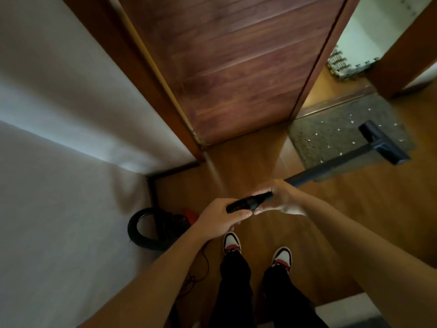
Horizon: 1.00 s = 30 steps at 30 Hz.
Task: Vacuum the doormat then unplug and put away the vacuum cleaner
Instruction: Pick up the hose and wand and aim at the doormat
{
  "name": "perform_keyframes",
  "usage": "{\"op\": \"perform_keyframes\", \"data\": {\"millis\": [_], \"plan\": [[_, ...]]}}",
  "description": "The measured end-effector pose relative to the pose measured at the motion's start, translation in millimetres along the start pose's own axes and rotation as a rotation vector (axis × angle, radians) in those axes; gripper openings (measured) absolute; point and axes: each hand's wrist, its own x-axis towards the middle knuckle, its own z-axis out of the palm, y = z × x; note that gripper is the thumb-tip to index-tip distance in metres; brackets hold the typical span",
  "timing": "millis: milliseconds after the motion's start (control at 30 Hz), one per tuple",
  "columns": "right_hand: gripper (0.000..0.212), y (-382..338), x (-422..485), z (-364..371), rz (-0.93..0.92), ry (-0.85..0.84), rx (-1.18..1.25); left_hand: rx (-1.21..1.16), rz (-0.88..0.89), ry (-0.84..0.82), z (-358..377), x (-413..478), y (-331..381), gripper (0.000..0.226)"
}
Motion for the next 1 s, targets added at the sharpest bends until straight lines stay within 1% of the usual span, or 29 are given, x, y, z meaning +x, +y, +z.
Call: {"op": "perform_keyframes", "data": {"millis": [67,100,133,167,233,300,333,367,400,433,467,500,567,600,667,733,833,1000], "plan": [[0.041,12,1,4,-0.018,0.077,-0.143,-0.034,0.035,0.028,7,4,-10,0.027],[0.045,24,-2,7,-0.005,0.148,-0.208,-0.045,0.048,0.035,9,6,-15,0.025],[0.052,37,-9,11,0.042,0.238,-0.213,-0.055,0.059,0.039,12,9,-21,0.024],[0.061,50,-16,16,0.111,0.353,-0.13,-0.063,0.067,0.042,14,12,-26,0.024],[0.077,75,-29,31,0.239,0.639,0.179,-0.086,0.066,0.038,17,16,-35,0.025],[0.087,91,-26,45,0.423,0.899,0.54,-0.117,0.067,0.016,21,23,-42,0.028],[0.094,97,-18,51,0.527,0.974,0.772,-0.122,0.066,0.005,25,27,-46,0.028],[0.102,100,-7,55,0.603,1.007,1.037,-0.123,0.068,-0.005,29,32,-48,0.026],[0.107,103,6,57,0.614,1.015,1.315,-0.125,0.066,-0.011,34,37,-51,0.023],[0.107,104,17,58,0.57,1.023,1.569,-0.131,0.056,-0.019,40,43,-54,0.021],[0.098,107,28,58,0.5,1.046,1.757,-0.138,0.044,-0.027,46,49,-58,0.02],[0.08,111,38,57,0.449,1.098,1.862,-0.143,0.03,-0.035,52,56,-61,0.02],[0.045,123,51,57,0.459,1.229,1.914,-0.166,-0.017,-0.056,65,68,-71,0.017],[0.037,131,54,59,0.472,1.254,1.914,-0.184,-0.046,-0.07,71,74,-77,0.015],[0.032,149,52,63,0.488,1.264,1.908,-0.194,-0.109,-0.123,83,83,-88,0.019],[0.03,162,45,68,0.515,1.251,1.849,-0.178,-0.165,-0.199,96,88,-95,0.026],[0.029,179,36,72,0.559,1.235,1.706,-0.144,-0.221,-0.296,123,93,-102,0.021],[0.023,214,22,73,0.629,1.205,1.435,-0.224,-0.236,-0.39,167,107,-110,0.02]]}}
